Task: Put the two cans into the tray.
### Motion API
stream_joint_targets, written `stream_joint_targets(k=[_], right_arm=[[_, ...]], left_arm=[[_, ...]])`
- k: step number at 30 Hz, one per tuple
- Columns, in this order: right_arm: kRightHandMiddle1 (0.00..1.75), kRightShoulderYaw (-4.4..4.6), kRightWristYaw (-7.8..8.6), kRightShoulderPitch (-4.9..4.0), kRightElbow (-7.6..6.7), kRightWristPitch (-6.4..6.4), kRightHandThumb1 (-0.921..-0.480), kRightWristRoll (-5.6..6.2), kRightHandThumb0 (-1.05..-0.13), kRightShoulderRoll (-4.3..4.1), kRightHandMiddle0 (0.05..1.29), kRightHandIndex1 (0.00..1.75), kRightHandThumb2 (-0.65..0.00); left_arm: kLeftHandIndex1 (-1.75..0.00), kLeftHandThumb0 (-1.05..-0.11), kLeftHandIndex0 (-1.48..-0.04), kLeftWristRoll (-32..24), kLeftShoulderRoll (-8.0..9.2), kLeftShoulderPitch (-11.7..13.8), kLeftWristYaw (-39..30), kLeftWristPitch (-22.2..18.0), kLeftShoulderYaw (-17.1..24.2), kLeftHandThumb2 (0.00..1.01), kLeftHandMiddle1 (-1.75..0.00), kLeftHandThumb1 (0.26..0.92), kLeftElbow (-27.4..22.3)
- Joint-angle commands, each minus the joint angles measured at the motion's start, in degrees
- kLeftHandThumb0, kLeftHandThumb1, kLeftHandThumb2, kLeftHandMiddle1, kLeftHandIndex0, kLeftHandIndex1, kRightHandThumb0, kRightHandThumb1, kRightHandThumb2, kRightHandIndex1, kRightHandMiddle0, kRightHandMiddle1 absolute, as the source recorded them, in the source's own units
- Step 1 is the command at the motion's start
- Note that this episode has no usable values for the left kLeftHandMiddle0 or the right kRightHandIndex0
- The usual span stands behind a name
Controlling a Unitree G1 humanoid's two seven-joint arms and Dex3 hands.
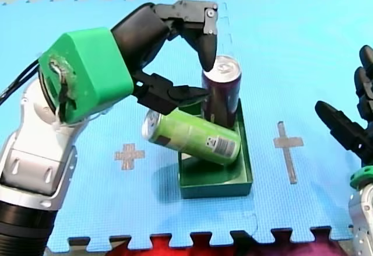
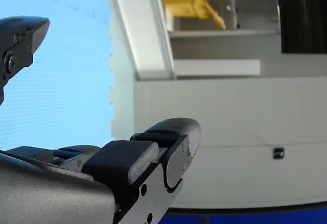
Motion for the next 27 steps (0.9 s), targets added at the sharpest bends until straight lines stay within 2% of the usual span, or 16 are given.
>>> stream_joint_targets(k=[1, 4, 9, 13, 14, 16, 20, 23, 27], right_arm=[[0.00, -0.03, -0.31, -0.61, 0.57, -0.44, -0.710, -0.16, -0.282, -0.10, 0.63, 0.00, 0.000], [0.00, -0.03, -0.53, -0.89, 1.04, -0.62, -0.708, -0.23, -0.298, -0.07, 0.63, 0.00, 0.000], [0.00, -0.07, -0.60, -0.73, 0.86, -0.67, -0.705, 0.00, -0.315, 0.02, 0.63, 0.00, 0.000], [0.00, -0.46, -0.28, -0.76, 1.61, -1.22, -0.704, 0.58, -0.320, -0.07, 0.63, 0.00, 0.000], [0.00, -0.54, -0.23, -0.75, 1.76, -1.38, -0.704, 0.64, -0.320, -0.10, 0.63, 0.00, 0.000], [0.00, -0.68, -0.21, -0.68, 1.95, -1.62, -0.704, 0.64, -0.319, -0.21, 0.64, 0.01, 0.000], [0.00, -0.92, -0.25, -0.52, 2.07, -1.81, -0.705, 0.39, -0.317, -0.63, 0.64, 0.01, -0.001], [0.00, -0.92, -0.44, -0.37, 1.93, -1.91, -0.707, 0.00, -0.316, -0.80, 0.64, 0.00, -0.001], [0.00, -0.93, -0.57, -0.11, 1.63, -1.99, -0.710, -0.36, -0.317, -1.15, 0.64, 0.00, -0.002]], left_arm=[[-1.75, -0.370, -0.64, -0.34, 0.56, -1.02, -0.38, -1.06, 0.31, 0.62, -1.75, 0.456, 0.68], [-1.75, -0.377, -0.64, -1.64, 0.92, -1.22, -1.40, -2.02, 1.01, 0.61, -1.75, 0.461, 1.10], [-1.75, -0.380, -0.64, -3.22, 1.65, -0.56, -2.31, -3.57, 2.25, 0.60, -1.75, 0.467, 2.14], [-1.75, -0.379, -0.65, -3.82, 0.20, 0.58, 0.27, -6.43, 4.22, 0.59, -1.75, 0.471, 8.52], [-1.75, -0.325, -0.64, -4.18, -0.28, 0.50, 1.10, -6.92, 5.04, 0.63, -1.75, 0.473, 10.83], [-1.75, -0.360, -0.64, -5.20, -1.28, 0.35, 2.75, -7.65, 6.87, 0.65, -1.75, 0.445, 14.77], [-1.75, -0.361, -0.64, -6.43, -2.50, -0.10, 4.01, -11.33, 8.82, 0.65, -1.75, 0.440, 19.75], [-1.75, -0.356, -0.64, -6.25, -2.87, -0.19, 4.06, -14.38, 8.91, 0.65, -1.75, 0.439, 22.32], [-1.75, -0.349, -0.63, -5.46, -3.17, 0.71, 4.81, -15.80, 8.62, 0.65, -1.75, 0.433, 22.86]])
